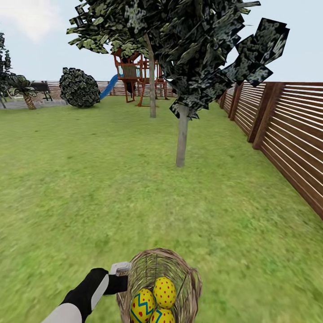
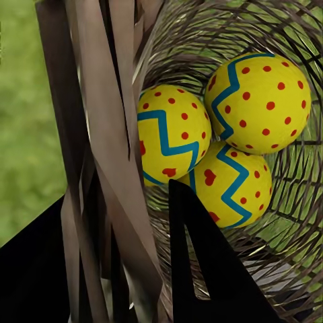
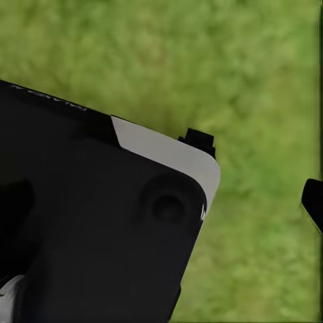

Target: Take the three Easter eggs out of the wicker basket on the lawn in the garden, then place them on the lawn next to a single tree (choose any tree) so that all three eggs are next to the same tree and none are left in the basket.

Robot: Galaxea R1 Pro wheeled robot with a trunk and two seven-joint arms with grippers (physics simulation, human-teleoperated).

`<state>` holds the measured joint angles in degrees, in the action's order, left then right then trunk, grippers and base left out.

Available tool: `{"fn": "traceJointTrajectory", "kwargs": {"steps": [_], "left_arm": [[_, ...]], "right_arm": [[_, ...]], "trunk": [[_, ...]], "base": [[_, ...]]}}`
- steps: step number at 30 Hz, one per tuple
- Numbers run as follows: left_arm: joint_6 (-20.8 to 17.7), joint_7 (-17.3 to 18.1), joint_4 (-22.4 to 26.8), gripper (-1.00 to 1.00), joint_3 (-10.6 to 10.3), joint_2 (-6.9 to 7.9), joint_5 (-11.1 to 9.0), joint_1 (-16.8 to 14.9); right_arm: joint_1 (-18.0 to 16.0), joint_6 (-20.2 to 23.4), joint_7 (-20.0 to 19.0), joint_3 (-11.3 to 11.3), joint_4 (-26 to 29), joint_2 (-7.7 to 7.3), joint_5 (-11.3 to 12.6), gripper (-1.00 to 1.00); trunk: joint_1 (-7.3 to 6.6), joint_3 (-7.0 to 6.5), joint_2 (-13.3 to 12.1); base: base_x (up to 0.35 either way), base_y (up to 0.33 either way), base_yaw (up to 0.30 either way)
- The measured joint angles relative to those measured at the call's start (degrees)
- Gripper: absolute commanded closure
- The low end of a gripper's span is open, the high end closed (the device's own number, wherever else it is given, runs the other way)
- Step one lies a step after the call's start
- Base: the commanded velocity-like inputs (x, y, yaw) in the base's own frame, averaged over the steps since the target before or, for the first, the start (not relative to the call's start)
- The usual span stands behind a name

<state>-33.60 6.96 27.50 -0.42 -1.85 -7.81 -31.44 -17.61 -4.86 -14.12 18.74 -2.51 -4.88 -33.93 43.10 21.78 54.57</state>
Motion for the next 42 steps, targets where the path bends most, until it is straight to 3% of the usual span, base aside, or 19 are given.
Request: {"fn": "traceJointTrajectory", "kwargs": {"steps": [42], "left_arm": [[0.03,0.07,0.01,1.0,-0.08,-0.09,-0.08,0.0]], "right_arm": [[0.01,0.09,0.0,0.02,-0.2,-0.33,-0.09,-1.0]], "trunk": [[0.0,0.0,0.0]], "base": [[0.322,0.0,0.0]]}}
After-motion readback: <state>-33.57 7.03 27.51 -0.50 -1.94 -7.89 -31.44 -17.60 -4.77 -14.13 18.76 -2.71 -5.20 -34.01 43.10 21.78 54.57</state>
